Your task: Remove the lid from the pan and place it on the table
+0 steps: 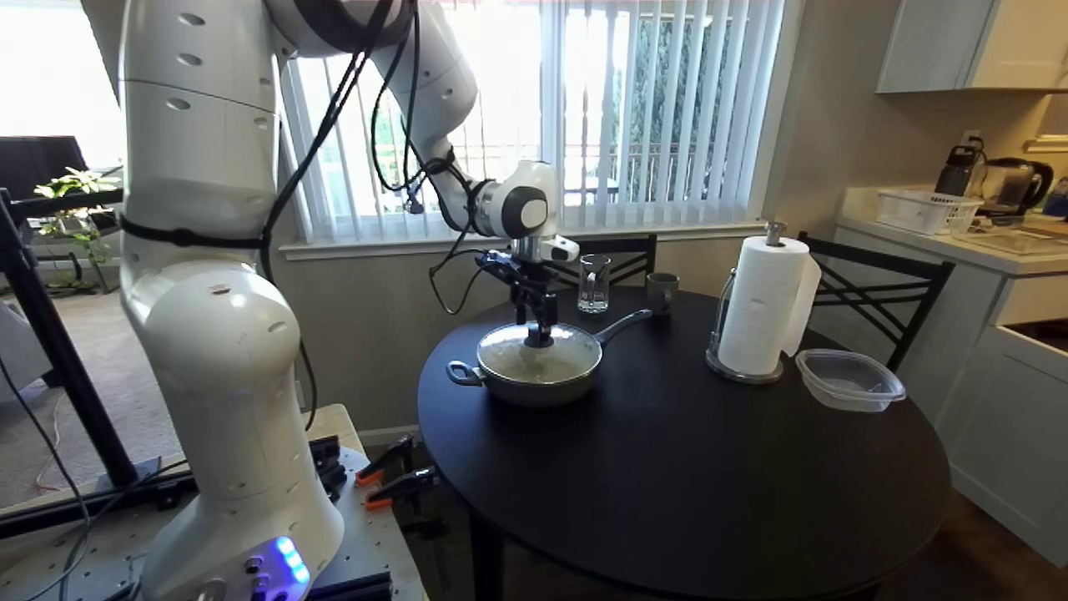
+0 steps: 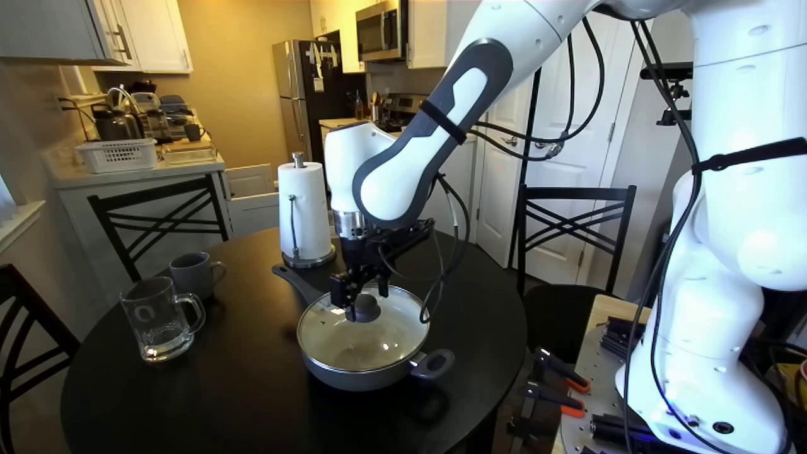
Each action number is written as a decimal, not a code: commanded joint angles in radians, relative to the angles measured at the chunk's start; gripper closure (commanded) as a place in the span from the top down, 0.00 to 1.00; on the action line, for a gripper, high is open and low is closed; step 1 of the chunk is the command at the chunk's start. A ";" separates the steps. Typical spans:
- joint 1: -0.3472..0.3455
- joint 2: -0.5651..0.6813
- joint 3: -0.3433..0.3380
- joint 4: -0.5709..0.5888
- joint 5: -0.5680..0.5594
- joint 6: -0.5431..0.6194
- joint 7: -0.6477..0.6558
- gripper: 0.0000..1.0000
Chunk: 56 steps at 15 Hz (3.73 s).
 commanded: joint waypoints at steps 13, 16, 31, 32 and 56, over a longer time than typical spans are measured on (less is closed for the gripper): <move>0.016 0.049 -0.017 0.049 -0.003 0.011 0.078 0.67; 0.015 0.053 -0.020 0.056 -0.002 0.007 0.080 0.47; -0.021 -0.030 -0.051 0.096 0.043 -0.059 0.069 0.33; -0.022 -0.032 -0.055 0.103 0.037 -0.064 0.073 0.33; -0.295 0.060 -0.277 0.065 0.120 -0.100 0.061 0.33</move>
